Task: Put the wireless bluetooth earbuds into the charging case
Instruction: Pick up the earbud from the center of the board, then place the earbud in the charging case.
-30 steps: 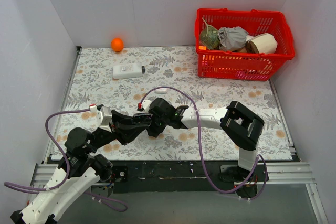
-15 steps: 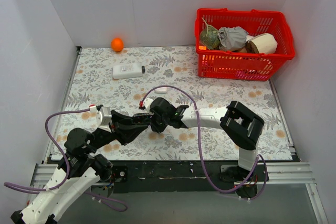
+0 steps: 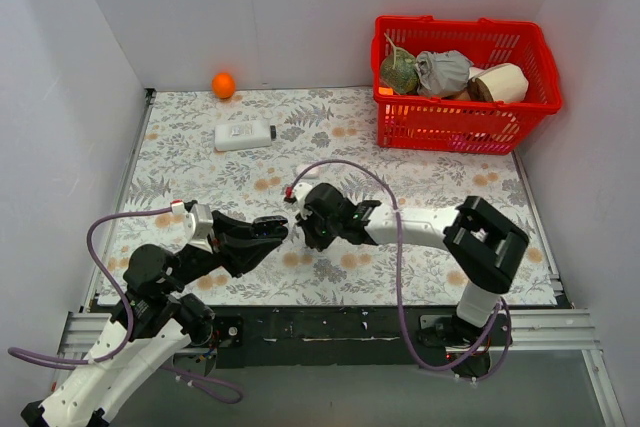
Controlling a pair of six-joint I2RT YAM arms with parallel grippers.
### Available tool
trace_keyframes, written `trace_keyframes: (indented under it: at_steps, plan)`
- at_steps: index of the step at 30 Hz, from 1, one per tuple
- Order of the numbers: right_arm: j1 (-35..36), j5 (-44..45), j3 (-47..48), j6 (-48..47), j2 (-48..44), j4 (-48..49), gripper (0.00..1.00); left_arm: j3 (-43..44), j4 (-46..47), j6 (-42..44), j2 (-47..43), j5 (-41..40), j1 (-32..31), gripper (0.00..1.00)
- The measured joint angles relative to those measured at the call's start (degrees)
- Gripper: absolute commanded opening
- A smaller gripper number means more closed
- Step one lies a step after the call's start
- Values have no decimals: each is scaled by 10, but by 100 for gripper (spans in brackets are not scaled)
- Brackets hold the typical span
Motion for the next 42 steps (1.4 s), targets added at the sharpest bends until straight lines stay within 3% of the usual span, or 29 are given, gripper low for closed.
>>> trace_keyframes:
  at_steps: [9,14,19,30,36,42]
  plan:
    - [-46,-9,-93,17,-258,-2,1,-2,12,0,-1,-4,0,0]
    - [-48,-27,-53,7,-399,-15,1,-10,63,-2,19,-15,0,0]
    - [-48,-64,9,-17,-487,-55,1,-10,129,-1,100,-8,0,0]
    - [-48,-225,74,-56,-545,-124,1,53,223,-1,330,180,2,0]
    - [-48,-245,74,-73,-535,-158,1,116,236,-2,404,295,3,0]
    - [-48,-247,74,-80,-506,-179,1,142,218,5,445,359,3,0]
